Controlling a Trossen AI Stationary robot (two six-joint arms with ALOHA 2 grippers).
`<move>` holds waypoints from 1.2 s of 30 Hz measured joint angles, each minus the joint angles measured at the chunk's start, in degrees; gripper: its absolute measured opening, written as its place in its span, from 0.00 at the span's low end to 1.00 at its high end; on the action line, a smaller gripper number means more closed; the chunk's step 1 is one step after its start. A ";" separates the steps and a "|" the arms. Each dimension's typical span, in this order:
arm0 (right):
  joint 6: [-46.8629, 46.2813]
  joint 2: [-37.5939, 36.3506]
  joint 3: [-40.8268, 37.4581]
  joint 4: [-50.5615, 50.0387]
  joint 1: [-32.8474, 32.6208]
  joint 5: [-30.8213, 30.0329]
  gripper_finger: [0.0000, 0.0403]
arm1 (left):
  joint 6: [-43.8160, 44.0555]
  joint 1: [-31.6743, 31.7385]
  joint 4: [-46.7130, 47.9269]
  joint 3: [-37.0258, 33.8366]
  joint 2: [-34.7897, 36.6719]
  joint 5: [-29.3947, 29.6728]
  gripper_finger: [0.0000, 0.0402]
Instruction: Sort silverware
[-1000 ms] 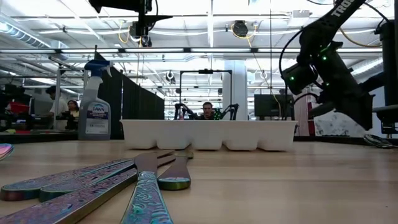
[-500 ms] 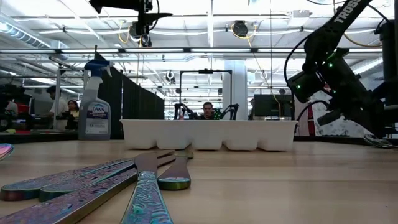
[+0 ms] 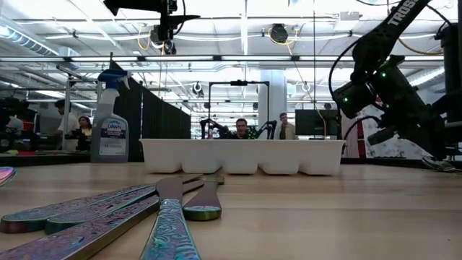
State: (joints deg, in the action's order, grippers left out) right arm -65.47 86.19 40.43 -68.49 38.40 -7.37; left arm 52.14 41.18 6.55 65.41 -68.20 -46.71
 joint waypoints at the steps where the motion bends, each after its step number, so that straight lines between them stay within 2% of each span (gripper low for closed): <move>1: 0.10 -0.03 0.35 -0.02 -0.53 0.19 0.00 | 0.00 0.01 -0.01 0.00 0.00 0.02 0.69; 7: -0.25 -1.65 4.26 0.33 -5.14 -0.05 0.00 | 1.20 -0.01 -0.01 0.00 0.00 0.00 0.69; 15: -4.95 -2.84 5.28 11.75 -8.62 -1.64 0.00 | 1.38 0.01 -0.01 0.00 -0.01 -0.01 0.69; 19: -11.19 -2.84 4.26 7.84 -8.47 -2.30 0.00 | 1.40 -0.01 -0.03 0.00 -0.02 -0.66 0.69; 24: -13.27 -2.85 0.62 4.87 -9.82 1.25 0.00 | 1.40 -0.01 -0.02 0.00 -0.02 -1.08 0.69; 31: -16.86 -2.86 0.04 5.06 -16.59 4.72 0.00 | 1.31 -0.01 -0.04 0.00 -0.02 -1.19 0.69; 36: -20.94 -2.95 0.49 -0.61 -23.72 7.90 0.00 | 1.29 0.01 -0.04 0.00 -0.02 -1.63 0.69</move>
State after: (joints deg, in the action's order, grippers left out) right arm -86.41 83.24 40.93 -69.10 14.68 0.53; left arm 53.43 41.19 6.51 65.41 -68.23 -48.34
